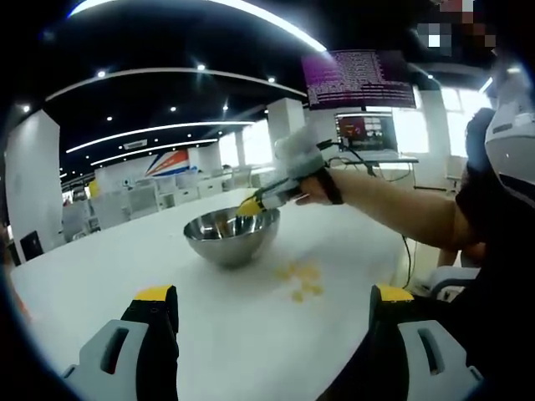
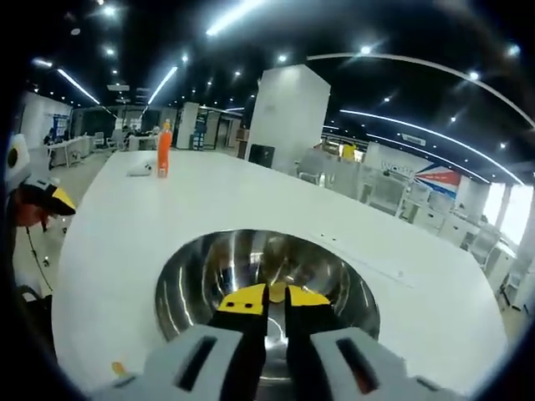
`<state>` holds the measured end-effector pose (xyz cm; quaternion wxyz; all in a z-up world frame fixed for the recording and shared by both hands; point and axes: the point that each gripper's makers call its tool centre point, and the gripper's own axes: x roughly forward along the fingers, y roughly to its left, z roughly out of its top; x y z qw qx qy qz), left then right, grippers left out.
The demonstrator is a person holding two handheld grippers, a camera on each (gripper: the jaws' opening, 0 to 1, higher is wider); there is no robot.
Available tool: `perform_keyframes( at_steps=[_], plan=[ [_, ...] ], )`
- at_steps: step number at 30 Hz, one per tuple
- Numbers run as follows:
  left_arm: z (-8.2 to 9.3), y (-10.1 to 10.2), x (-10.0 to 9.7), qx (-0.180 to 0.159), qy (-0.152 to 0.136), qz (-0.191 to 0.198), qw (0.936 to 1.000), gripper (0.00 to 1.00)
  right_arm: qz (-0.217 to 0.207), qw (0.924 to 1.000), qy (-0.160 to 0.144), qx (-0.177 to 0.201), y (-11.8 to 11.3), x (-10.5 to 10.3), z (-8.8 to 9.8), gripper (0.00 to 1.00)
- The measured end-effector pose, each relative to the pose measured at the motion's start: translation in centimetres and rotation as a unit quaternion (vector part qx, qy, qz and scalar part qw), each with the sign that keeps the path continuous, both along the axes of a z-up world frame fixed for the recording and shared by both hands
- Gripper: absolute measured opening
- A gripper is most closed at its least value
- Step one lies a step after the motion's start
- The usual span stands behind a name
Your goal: Pick up the QQ candy scattered on the table and place it into the stainless steel bowl on the table
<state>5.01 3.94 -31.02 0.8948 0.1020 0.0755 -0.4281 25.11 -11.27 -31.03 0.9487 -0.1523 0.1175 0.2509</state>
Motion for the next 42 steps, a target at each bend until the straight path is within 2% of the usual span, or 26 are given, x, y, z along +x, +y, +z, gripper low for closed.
perform_keyframes(
  at_steps=[2, 9, 24, 30, 35, 39, 42],
  plan=[
    [0.0, 0.0, 0.1, 0.0, 0.0, 0.001, 1.0, 0.95, 0.001, 1.0, -0.001, -0.004, 0.0, 0.0, -0.1, 0.19],
    [0.2, 0.0, 0.0, 0.0, -0.002, 0.001, 1.0, 0.95, -0.001, 0.9999, -0.002, -0.01, -0.2, 0.0, -0.1, 0.18],
    [0.5, -0.2, -0.1, 0.0, -0.007, -0.001, 1.0, 0.95, -0.005, 0.9999, -0.014, -0.003, -0.8, -0.2, 1.0, 0.17],
    [0.5, -0.1, -0.2, 0.001, -0.007, 0.0, 1.0, 0.95, -0.007, 0.9994, -0.032, 0.015, -1.1, -0.3, 2.5, 0.2],
    [0.5, 0.0, -0.2, 0.002, -0.008, 0.0, 1.0, 0.95, -0.009, 0.9988, -0.047, 0.013, -1.3, -0.5, 3.8, 0.2],
    [0.5, 0.0, -0.2, 0.002, -0.007, 0.001, 1.0, 0.95, -0.007, 0.9978, -0.064, 0.015, -1.5, -0.8, 5.6, 0.2],
    [0.5, 0.0, -0.2, 0.001, -0.008, 0.0, 1.0, 0.95, -0.008, 0.9959, -0.087, 0.025, -1.7, -1.4, 8.1, 0.2]
  ],
)
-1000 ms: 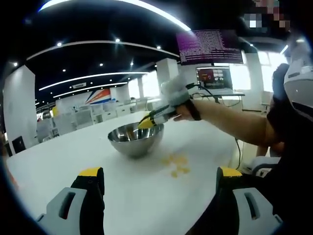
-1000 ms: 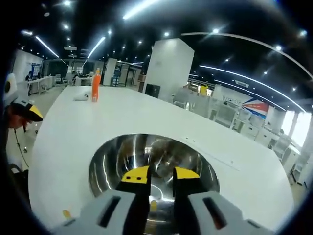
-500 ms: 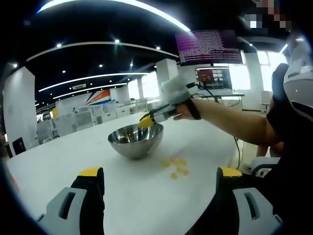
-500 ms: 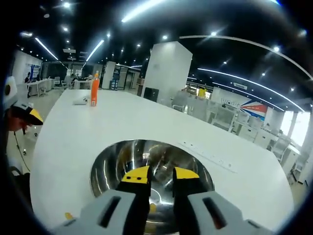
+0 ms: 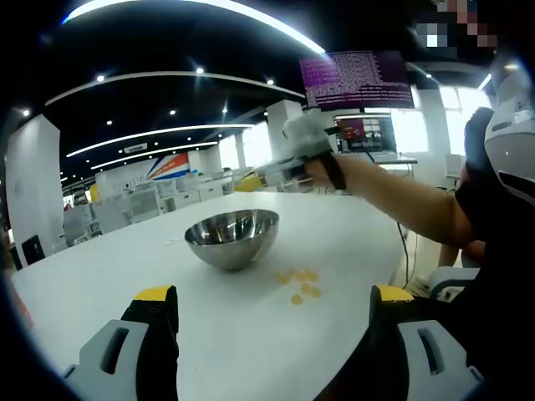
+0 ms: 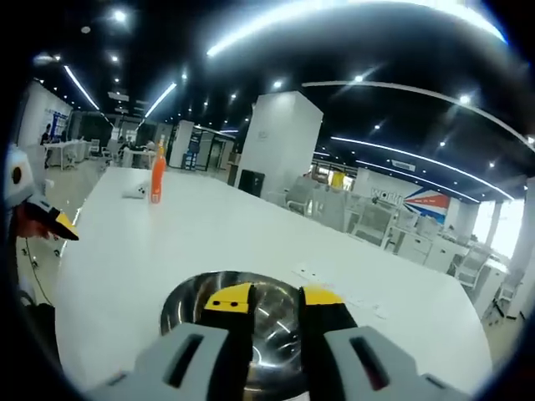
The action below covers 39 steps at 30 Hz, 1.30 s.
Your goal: Pick up the QQ candy scattered on the table and place it into the stainless steel bowl on the table
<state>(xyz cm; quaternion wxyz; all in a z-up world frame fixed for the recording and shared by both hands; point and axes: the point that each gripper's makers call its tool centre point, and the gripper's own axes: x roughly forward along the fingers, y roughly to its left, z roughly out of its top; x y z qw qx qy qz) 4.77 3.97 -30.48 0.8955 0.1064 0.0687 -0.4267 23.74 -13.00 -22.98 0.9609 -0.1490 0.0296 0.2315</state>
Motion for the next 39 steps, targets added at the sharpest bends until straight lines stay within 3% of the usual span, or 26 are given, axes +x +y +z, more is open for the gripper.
perform_keyframes(
  at_steps=[15, 22, 30, 39],
  plan=[
    [-0.2, -0.3, 0.0, 0.002, 0.002, -0.002, 1.0, 0.95, 0.017, 0.9953, -0.094, -0.011, 0.5, -5.0, 9.0, 0.2],
    [0.2, -0.4, 0.1, 0.0, 0.0, -0.001, 1.0, 0.95, 0.048, 0.992, -0.116, -0.014, 1.8, -8.3, 11.1, 0.2],
    [0.3, -0.6, 0.0, 0.0, -0.001, -0.002, 1.0, 0.95, 0.075, 0.9899, -0.12, 0.01, 2.9, -11.9, 10.3, 0.2],
    [0.2, -1.0, -0.2, 0.009, 0.003, -0.013, 0.9999, 0.95, 0.106, 0.9904, -0.088, 0.012, 4.6, -14.8, 6.0, 0.19]
  ],
)
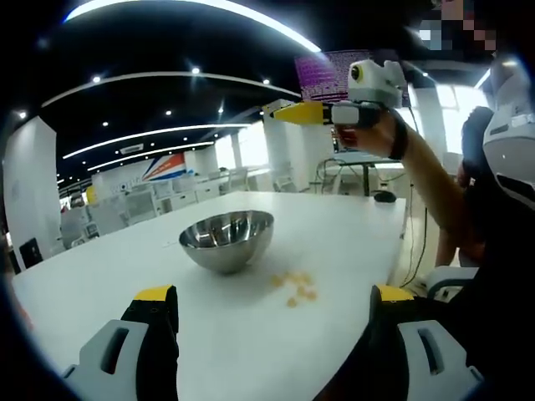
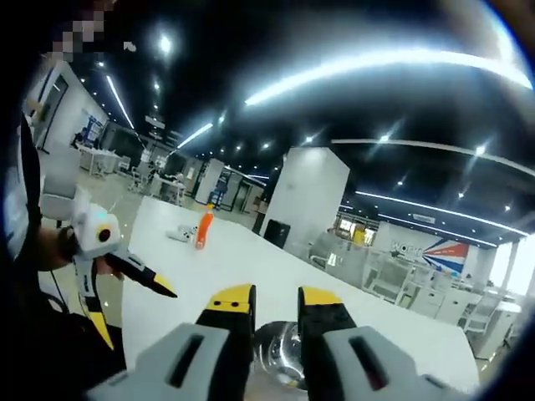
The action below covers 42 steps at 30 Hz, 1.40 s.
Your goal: Pick up the QQ candy scattered on the table and place it into the stainless steel bowl on the table
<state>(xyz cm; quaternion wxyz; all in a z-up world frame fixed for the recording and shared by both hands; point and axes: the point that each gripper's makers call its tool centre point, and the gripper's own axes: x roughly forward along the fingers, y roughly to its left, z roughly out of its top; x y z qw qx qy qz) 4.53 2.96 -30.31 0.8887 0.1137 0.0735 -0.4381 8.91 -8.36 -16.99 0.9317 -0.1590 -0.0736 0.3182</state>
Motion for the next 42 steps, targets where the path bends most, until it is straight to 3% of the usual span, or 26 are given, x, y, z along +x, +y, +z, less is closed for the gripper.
perform_keyframes(
  at_steps=[9, 20, 28, 34, 42],
  plan=[
    [1.1, 0.0, 0.0, -0.006, -0.01, -0.003, 0.9999, 0.95, 0.006, 0.997, 0.076, -0.015, 0.0, -0.3, -7.7, 0.19],
    [1.6, -0.9, -0.6, 0.0, -0.016, -0.017, 0.9997, 0.95, 0.0, 0.9901, 0.14, -0.017, 0.3, -0.4, -14.4, 0.19],
    [0.9, -1.4, -0.7, 0.002, -0.012, -0.026, 0.9996, 0.95, 0.011, 0.9867, 0.162, -0.005, 1.5, -0.8, -19.5, 0.17],
    [1.0, -1.6, -0.6, -0.004, -0.013, -0.025, 0.9996, 0.95, 0.002, 0.9823, 0.186, -0.023, 2.0, -1.0, -22.0, 0.17],
    [0.5, -1.6, -0.7, -0.003, -0.007, -0.025, 0.9997, 0.95, 0.001, 0.9825, 0.185, -0.023, 2.2, -1.2, -22.5, 0.17]
  ],
)
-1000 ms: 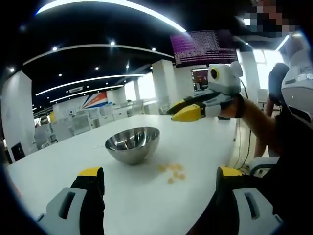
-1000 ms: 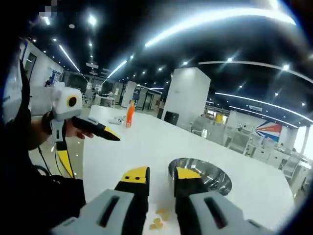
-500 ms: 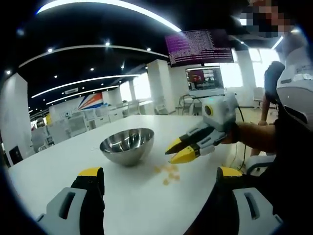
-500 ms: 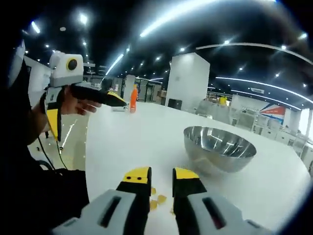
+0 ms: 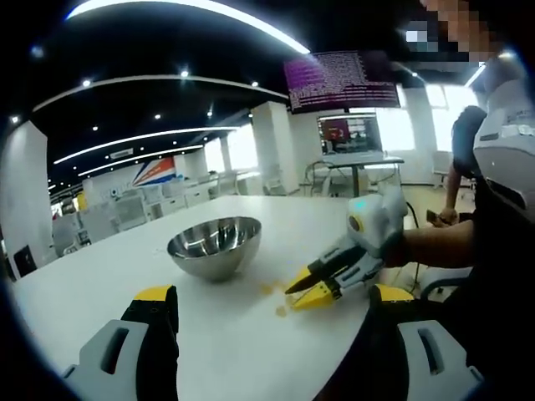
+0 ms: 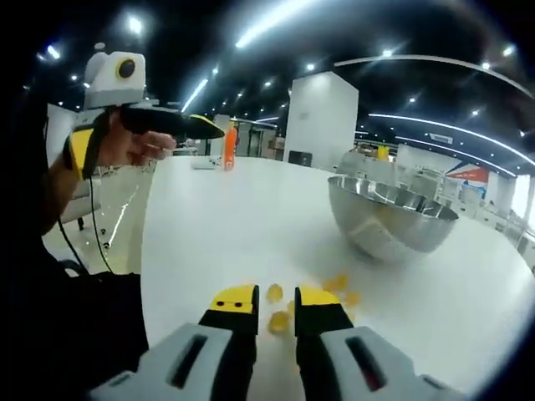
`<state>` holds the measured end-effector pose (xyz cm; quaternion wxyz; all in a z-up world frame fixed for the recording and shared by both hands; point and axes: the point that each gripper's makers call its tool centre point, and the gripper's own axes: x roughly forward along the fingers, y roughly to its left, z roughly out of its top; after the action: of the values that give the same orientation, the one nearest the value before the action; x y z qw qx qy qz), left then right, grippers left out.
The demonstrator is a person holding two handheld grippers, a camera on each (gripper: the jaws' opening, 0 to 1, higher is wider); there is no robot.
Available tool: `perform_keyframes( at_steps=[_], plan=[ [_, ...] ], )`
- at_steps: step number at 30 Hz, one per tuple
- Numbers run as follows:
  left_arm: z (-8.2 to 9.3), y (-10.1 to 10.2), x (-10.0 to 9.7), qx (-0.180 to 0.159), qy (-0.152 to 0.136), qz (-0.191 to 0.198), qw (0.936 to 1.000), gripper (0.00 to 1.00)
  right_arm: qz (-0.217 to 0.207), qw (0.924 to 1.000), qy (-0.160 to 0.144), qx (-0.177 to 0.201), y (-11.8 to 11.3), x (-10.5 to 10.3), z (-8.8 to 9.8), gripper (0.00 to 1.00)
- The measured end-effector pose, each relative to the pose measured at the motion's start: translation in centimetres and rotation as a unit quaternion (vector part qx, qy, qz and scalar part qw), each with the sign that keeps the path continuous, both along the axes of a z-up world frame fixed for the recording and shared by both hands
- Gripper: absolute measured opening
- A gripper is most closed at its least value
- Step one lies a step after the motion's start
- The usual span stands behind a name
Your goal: Pick up the QQ candy scattered on the table and place it into the stainless steel bowl on the table
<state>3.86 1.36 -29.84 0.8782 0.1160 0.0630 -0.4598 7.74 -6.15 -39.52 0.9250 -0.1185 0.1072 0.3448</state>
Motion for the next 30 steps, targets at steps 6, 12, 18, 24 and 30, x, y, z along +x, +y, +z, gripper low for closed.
perform_keyframes(
  at_steps=[6, 12, 18, 24, 30],
  plan=[
    [-0.1, -0.2, 0.0, -0.002, 0.002, -0.003, 1.0, 0.95, -0.002, 1.0, -0.003, -0.008, -0.1, 0.1, -0.5, 0.17],
    [-0.1, 0.0, 0.1, -0.002, 0.004, -0.002, 1.0, 0.95, -0.003, 1.0, -0.007, -0.003, 0.0, 0.2, -0.5, 0.17],
    [0.0, 0.3, 0.2, -0.004, 0.002, -0.001, 1.0, 0.95, -0.002, 0.9999, -0.015, -0.007, 0.2, 0.2, -0.5, 0.17],
    [0.0, 0.6, 0.6, -0.004, 0.002, 0.004, 1.0, 0.95, -0.005, 0.9997, -0.02, -0.01, 0.1, 0.2, -0.5, 0.17],
    [-0.1, 0.9, 0.6, -0.003, 0.003, 0.008, 1.0, 0.95, -0.001, 0.9995, -0.027, -0.013, 0.2, 0.2, -0.6, 0.17]
  ],
)
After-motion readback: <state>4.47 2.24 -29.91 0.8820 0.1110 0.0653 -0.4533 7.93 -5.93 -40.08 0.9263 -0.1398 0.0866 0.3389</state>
